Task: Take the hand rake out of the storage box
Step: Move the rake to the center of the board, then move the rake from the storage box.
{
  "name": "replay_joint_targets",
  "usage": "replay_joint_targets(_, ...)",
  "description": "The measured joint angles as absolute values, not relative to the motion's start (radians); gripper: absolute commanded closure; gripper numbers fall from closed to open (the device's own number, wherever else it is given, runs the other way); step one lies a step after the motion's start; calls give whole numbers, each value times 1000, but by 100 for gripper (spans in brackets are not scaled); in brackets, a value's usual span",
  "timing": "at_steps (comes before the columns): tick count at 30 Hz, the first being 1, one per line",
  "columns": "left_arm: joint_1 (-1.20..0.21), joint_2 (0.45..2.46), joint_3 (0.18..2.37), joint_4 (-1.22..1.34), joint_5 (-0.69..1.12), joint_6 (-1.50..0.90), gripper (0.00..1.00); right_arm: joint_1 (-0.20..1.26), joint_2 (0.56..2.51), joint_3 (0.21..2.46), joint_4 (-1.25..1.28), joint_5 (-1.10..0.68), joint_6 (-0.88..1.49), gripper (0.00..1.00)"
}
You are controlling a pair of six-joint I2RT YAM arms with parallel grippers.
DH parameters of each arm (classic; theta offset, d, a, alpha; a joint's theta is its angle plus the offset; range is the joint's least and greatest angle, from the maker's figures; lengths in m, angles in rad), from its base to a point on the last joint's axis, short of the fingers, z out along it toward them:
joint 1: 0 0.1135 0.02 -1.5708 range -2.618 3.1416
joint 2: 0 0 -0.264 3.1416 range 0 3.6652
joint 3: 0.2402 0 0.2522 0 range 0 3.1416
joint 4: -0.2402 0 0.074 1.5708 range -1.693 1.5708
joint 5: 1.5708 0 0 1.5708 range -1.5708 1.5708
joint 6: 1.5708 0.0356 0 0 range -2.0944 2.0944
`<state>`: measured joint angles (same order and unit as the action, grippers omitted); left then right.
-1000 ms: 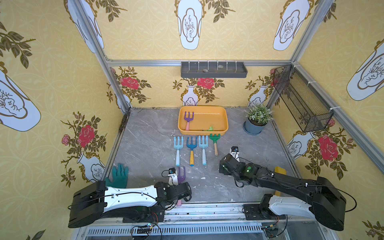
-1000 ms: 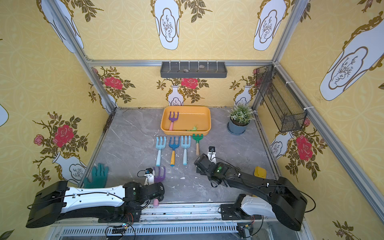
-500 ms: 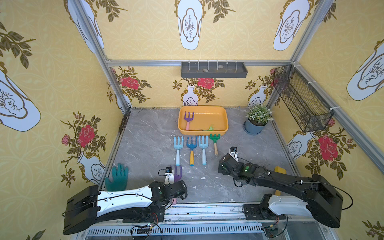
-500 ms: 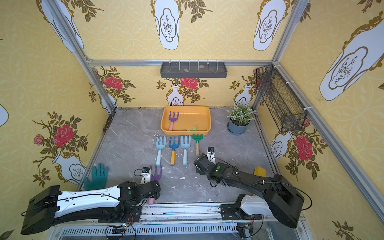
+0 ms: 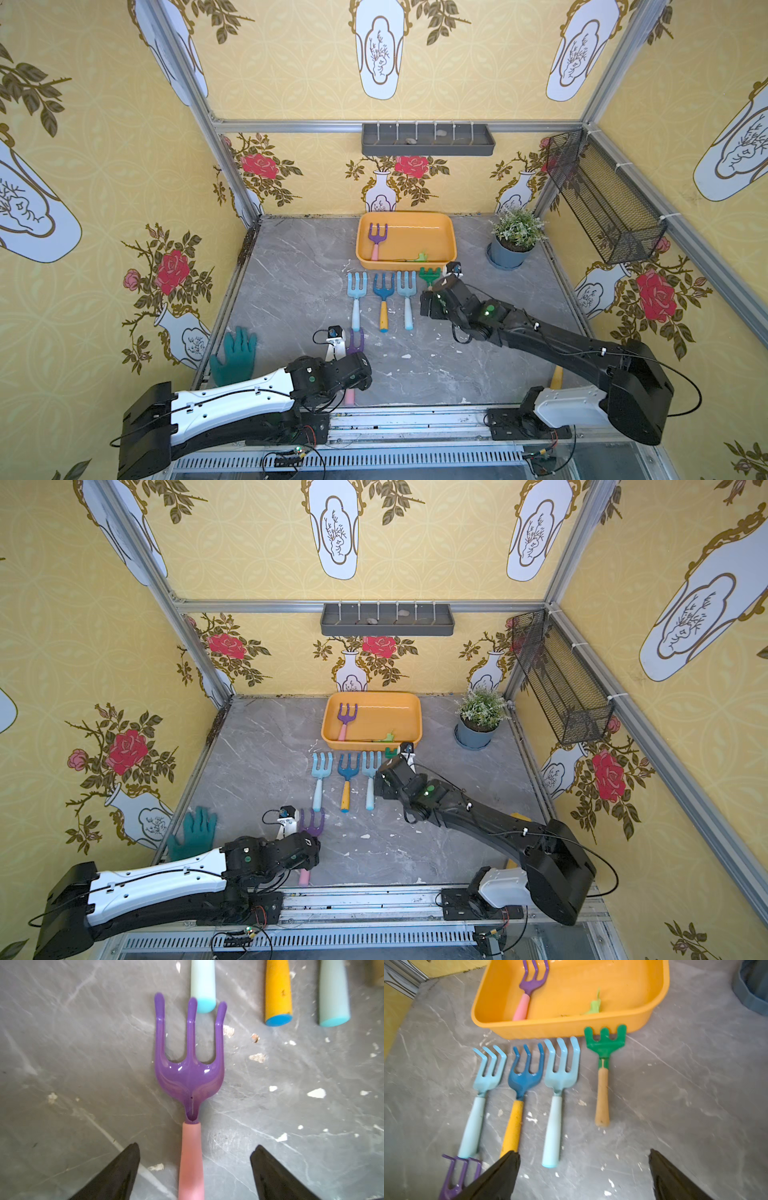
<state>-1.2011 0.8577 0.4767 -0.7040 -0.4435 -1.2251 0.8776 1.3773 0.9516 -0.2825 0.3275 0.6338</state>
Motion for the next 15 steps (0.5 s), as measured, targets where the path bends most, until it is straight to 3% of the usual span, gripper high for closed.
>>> replay_joint_targets(3, -1151, 783, 532, -753, -485, -1179, 0, 813, 1531, 1136, -282, 286, 573, 9)
replay_joint_targets(6, -996, 726, 553, -738, -483, -1067, 0, 739, 1729, 1356, -283, 234, 517, 9)
replay_joint_targets(10, -754, 717, 537, -653, -378, -913, 0, 650, 2016, 1674, -307, 147, 449, 8)
replay_joint_targets(15, -513, 764, 508, -553, -222, -764, 0, 645, 2368, 2122, -397, 49, 358, 7)
